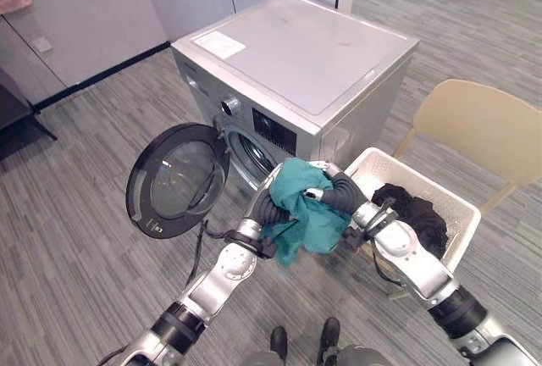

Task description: Grab the laundry basket,head to the washer,open it,put in the laundry and shut it.

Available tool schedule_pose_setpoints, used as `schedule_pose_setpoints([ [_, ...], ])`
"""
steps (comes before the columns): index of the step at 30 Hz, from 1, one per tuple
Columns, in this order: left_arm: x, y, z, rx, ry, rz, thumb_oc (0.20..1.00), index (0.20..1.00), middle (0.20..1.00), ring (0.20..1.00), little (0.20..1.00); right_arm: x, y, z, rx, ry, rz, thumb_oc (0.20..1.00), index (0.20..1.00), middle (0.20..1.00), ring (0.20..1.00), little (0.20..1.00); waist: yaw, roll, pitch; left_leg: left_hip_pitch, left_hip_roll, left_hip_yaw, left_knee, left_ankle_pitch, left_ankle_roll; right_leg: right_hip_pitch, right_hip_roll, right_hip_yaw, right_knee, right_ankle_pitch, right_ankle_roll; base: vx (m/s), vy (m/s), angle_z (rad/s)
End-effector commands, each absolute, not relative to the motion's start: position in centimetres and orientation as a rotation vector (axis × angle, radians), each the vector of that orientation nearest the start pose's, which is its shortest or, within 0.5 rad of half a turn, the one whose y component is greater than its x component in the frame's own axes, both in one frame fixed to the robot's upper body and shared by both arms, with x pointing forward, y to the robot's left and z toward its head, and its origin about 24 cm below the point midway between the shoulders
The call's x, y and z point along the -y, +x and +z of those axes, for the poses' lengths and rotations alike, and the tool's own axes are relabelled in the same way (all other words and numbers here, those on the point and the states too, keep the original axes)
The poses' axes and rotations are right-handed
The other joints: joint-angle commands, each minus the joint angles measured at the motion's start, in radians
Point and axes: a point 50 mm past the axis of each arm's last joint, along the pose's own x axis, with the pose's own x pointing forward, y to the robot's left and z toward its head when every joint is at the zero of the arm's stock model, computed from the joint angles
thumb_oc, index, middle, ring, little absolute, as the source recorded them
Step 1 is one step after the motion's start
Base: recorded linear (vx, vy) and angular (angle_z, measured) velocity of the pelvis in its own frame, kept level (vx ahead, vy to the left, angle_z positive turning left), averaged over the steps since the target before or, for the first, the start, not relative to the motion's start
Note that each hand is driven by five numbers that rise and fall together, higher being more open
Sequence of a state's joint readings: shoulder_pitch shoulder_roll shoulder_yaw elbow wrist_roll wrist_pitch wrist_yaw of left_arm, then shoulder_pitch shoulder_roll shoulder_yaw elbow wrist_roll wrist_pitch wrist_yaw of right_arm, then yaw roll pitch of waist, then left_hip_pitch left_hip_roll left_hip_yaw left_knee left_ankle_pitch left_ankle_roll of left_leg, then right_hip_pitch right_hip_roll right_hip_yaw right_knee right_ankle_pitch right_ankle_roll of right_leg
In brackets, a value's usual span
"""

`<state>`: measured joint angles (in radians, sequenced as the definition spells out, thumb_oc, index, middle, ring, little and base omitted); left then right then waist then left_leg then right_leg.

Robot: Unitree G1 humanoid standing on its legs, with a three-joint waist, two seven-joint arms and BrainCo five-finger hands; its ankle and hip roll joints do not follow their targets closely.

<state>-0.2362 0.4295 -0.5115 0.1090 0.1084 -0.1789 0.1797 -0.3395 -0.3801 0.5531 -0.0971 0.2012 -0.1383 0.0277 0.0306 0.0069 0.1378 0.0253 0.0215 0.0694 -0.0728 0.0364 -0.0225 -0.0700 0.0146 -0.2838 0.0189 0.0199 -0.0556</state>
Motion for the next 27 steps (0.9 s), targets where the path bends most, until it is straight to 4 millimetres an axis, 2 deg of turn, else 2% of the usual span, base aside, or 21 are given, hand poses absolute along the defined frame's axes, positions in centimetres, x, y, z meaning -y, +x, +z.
schedule_pose_setpoints([
  [1, -9.5, 28.2, 5.5, 0.251, 0.565, -0.37, 1.0, 1.0, 1.0, 1.0, 1.0, 2.7, 25.4, 15.9, 0.536, 0.038, 0.789, 0.2, 0.2, 0.2, 0.2, 0.2, 0.005, -0.062, -0.054, 0.02, 0.003, 0.009, -0.014, -0.054, -0.025, 0.136, -0.063, 0.073, -0.049, -0.077, 0.148, 0.04, 0.076, -0.02],
  [2, -9.3, 28.2, 5.3, 0.243, 0.559, -0.369, 1.0, 1.0, 1.0, 1.0, 1.0, 2.3, 25.3, 16.1, 0.538, 0.06, 0.803, 0.2, 0.2, 0.2, 0.2, 0.2, 0.006, -0.062, -0.055, 0.021, 0.002, 0.011, -0.014, -0.056, -0.024, 0.136, -0.065, 0.075, -0.051, -0.075, 0.149, 0.01, 0.037, -0.08],
  [3, -9.1, 28.6, 5.4, 0.242, 0.558, -0.365, 0.351, 0.351, 0.351, 0.351, 0.351, 1.9, 25.2, 16.0, 0.532, 0.088, 0.818, 0.2, 0.2, 0.2, 0.2, 0.2, 0.006, -0.063, -0.055, 0.021, 0.002, 0.01, -0.014, -0.055, -0.023, 0.135, -0.066, 0.076, -0.051, -0.073, 0.15, 0.0, 0.028, -0.09],
  [4, -9.0, 28.6, 5.4, 0.243, 0.558, -0.365, 0.351, 0.351, 0.351, 0.351, 0.351, 1.9, 25.2, 16.0, 0.533, 0.088, 0.818, 0.2, 0.2, 0.2, 0.2, 0.2, 0.007, -0.063, -0.054, 0.02, 0.002, 0.01, -0.014, -0.055, -0.023, 0.135, -0.066, 0.076, -0.051, -0.073, 0.15, 0.0, 0.024, -0.06],
  [5, -9.0, 28.7, 5.6, 0.252, 0.541, -0.348, 0.2, 0.2, 0.2, 0.2, 0.2, 1.7, 25.1, 16.2, 0.533, 0.102, 0.819, 0.2, 0.2, 0.2, 0.2, 0.2, 0.008, -0.063, -0.054, 0.019, 0.001, 0.01, -0.014, -0.056, -0.022, 0.136, -0.067, 0.076, -0.055, -0.07, 0.151, -0.01, 0.036, -0.01],
  [8, -9.4, 28.7, 6.2, 0.271, 0.497, -0.311, 0.2, 0.2, 0.2, 0.2, 0.2, 1.4, 24.9, 15.9, 0.527, 0.113, 0.827, 0.2, 0.2, 0.2, 0.2, 0.2, 0.014, -0.065, -0.056, 0.016, -0.003, 0.01, -0.014, -0.058, -0.02, 0.134, -0.07, 0.079, -0.062, -0.061, 0.155, 0.0, 0.037, -0.03],
  [9, -10.0, 28.6, 6.5, 0.278, 0.473, -0.286, 0.2, 0.2, 0.2, 0.2, 0.2, 1.7, 24.9, 15.4, 0.511, 0.086, 0.817, 0.514, 0.514, 0.514, 0.514, 0.514, 0.017, -0.066, -0.057, 0.016, -0.005, 0.008, -0.014, -0.059, -0.019, 0.135, -0.072, 0.08, -0.067, -0.057, 0.157, 0.0, 0.04, -0.04],
  [10, -10.0, 28.5, 6.5, 0.277, 0.473, -0.285, 0.2, 0.2, 0.2, 0.2, 0.2, 1.7, 24.9, 15.4, 0.51, 0.087, 0.817, 0.934, 0.934, 0.934, 0.934, 0.934, 0.017, -0.066, -0.057, 0.016, -0.005, 0.009, -0.014, -0.059, -0.019, 0.136, -0.072, 0.08, -0.068, -0.056, 0.157, 0.0, 0.038, -0.03],
  [11, -10.3, 28.5, 6.6, 0.279, 0.464, -0.273, 0.2, 0.2, 0.2, 0.2, 0.2, 1.9, 25.0, 15.0, 0.499, 0.066, 0.808, 1.0, 1.0, 1.0, 1.0, 1.0, 0.019, -0.066, -0.058, 0.016, -0.006, 0.009, -0.014, -0.06, -0.019, 0.136, -0.073, 0.08, -0.069, -0.055, 0.158, 0.0, 0.0, 0.0],
  [13, -11.3, 28.2, 6.8, 0.275, 0.44, -0.233, 0.2, 0.2, 0.2, 0.2, 0.2, 2.7, 25.2, 14.4, 0.485, 0.018, 0.772, 1.0, 1.0, 1.0, 1.0, 1.0, 0.022, -0.067, -0.059, 0.015, -0.008, 0.008, -0.014, -0.061, -0.019, 0.139, -0.075, 0.077, -0.074, -0.052, 0.16, 0.0, 0.015, 0.0],
  [15, -13.0, 27.6, 6.7, 0.262, 0.425, -0.172, 0.2, 0.2, 0.2, 0.2, 0.2, 4.3, 25.5, 13.9, 0.49, -0.059, 0.695, 1.0, 1.0, 1.0, 1.0, 1.0, 0.023, -0.066, -0.061, 0.017, -0.009, 0.006, -0.014, -0.062, -0.017, 0.141, -0.077, 0.08, -0.078, -0.049, 0.162, 0.0, 0.0, 0.0],
  [16, -13.0, 27.6, 6.6, 0.261, 0.425, -0.173, 0.2, 0.2, 0.2, 0.2, 0.2, 4.3, 25.4, 13.9, 0.489, -0.059, 0.695, 1.0, 1.0, 1.0, 1.0, 1.0, 0.023, -0.066, -0.061, 0.017, -0.009, 0.006, -0.014, -0.062, -0.017, 0.141, -0.077, 0.08, -0.078, -0.049, 0.162, 0.0, 0.0, 0.0],
  [18, -14.7, 27.0, 6.4, 0.243, 0.421, -0.117, 0.2, 0.2, 0.2, 0.2, 0.2, 6.6, 25.7, 14.0, 0.53, -0.185, 0.6, 1.0, 1.0, 1.0, 1.0, 1.0, 0.021, -0.064, -0.063, 0.02, -0.011, 0.006, -0.014, -0.063, -0.017, 0.145, -0.079, 0.081, -0.081, -0.046, 0.164, 0.0, 0.0, 0.0],
  [19, -14.7, 26.9, 6.3, 0.242, 0.42, -0.118, 0.2, 0.2, 0.2, 0.2, 0.2, 6.6, 25.6, 14.0, 0.529, -0.186, 0.6, 1.0, 1.0, 1.0, 1.0, 1.0, 0.021, -0.063, -0.063, 0.021, -0.011, 0.006, -0.014, -0.064, -0.017, 0.145, -0.079, 0.081, -0.081, -0.046, 0.165, 0.0, 0.0, 0.0],
  [20, -15.7, 26.4, 6.0, 0.222, 0.411, -0.086, 0.2, 0.2, 0.2, 0.2, 0.2, 8.1, 25.6, 14.2, 0.557, -0.267, 0.536, 1.0, 1.0, 1.0, 1.0, 1.0, 0.018, -0.061, -0.066, 0.024, -0.013, 0.006, -0.014, -0.064, -0.015, 0.148, -0.079, 0.083, -0.081, -0.047, 0.166, 0.0, 0.0, 0.0],
  [21, -15.7, 26.4, 6.0, 0.221, 0.41, -0.087, 0.2, 0.2, 0.2, 0.2, 0.2, 8.2, 25.5, 14.2, 0.555, -0.268, 0.536, 1.0, 1.0, 1.0, 1.0, 1.0, 0.018, -0.061, -0.066, 0.024, -0.013, 0.006, -0.014, -0.065, -0.015, 0.149, -0.079, 0.083, -0.081, -0.047, 0.166, 0.0, 0.0, 0.0],
  [22, -16.5, 26.0, 5.8, 0.21, 0.405, -0.061, 0.2, 0.2, 0.2, 0.2, 0.2, 9.3, 25.5, 14.3, 0.568, -0.316, 0.489, 1.0, 1.0, 1.0, 1.0, 1.0, 0.015, -0.06, -0.068, 0.026, -0.013, 0.007, -0.014, -0.066, -0.014, 0.151, -0.08, 0.085, -0.082, -0.047, 0.167, 0.0, 0.0, 0.0],
  [23, -17.9, 25.2, 5.3, 0.179, 0.404, -0.019, 0.2, 0.2, 0.2, 0.2, 0.2, 11.6, 25.2, 14.1, 0.563, -0.39, 0.399, 1.0, 1.0, 1.0, 1.0, 1.0, 0.009, -0.056, -0.071, 0.031, -0.014, 0.008, -0.014, -0.069, -0.012, 0.152, -0.08, 0.09, -0.082, -0.047, 0.168, 0.0, 0.0, 0.0],
  [24, -17.9, 25.2, 5.3, 0.177, 0.404, -0.021, 0.2, 0.2, 0.2, 0.2, 0.2, 11.6, 25.1, 14.0, 0.561, -0.39, 0.398, 1.0, 1.0, 1.0, 1.0, 1.0, 0.009, -0.055, -0.072, 0.031, -0.014, 0.008, -0.014, -0.07, -0.012, 0.153, -0.08, 0.09, -0.082, -0.047, 0.168, 0.0, 0.0, 0.0],
  [25, -18.8, 24.8, 5.0, 0.158, 0.41, 0.004, 0.2, 0.2, 0.2, 0.2, 0.2, 12.9, 25.0, 13.8, 0.551, -0.417, 0.352, 1.0, 1.0, 1.0, 1.0, 1.0, 0.005, -0.053, -0.072, 0.033, -0.015, 0.008, -0.014, -0.071, -0.011, 0.153, -0.08, 0.093, -0.08, -0.047, 0.169, 0.0, 0.0, 0.0],
  [27, -20.9, 23.5, 3.8, 0.084, 0.416, 0.062, 0.2, 0.2, 0.2, 0.2, 0.2, 16.0, 24.2, 11.9, 0.442, -0.448, 0.253, 1.0, 1.0, 1.0, 1.0, 1.0, -0.003, -0.048, -0.073, 0.039, -0.015, 0.012, -0.014, -0.073, -0.008, 0.152, -0.08, 0.099, -0.077, -0.047, 0.171, 0.01, 0.011, -0.05],
])
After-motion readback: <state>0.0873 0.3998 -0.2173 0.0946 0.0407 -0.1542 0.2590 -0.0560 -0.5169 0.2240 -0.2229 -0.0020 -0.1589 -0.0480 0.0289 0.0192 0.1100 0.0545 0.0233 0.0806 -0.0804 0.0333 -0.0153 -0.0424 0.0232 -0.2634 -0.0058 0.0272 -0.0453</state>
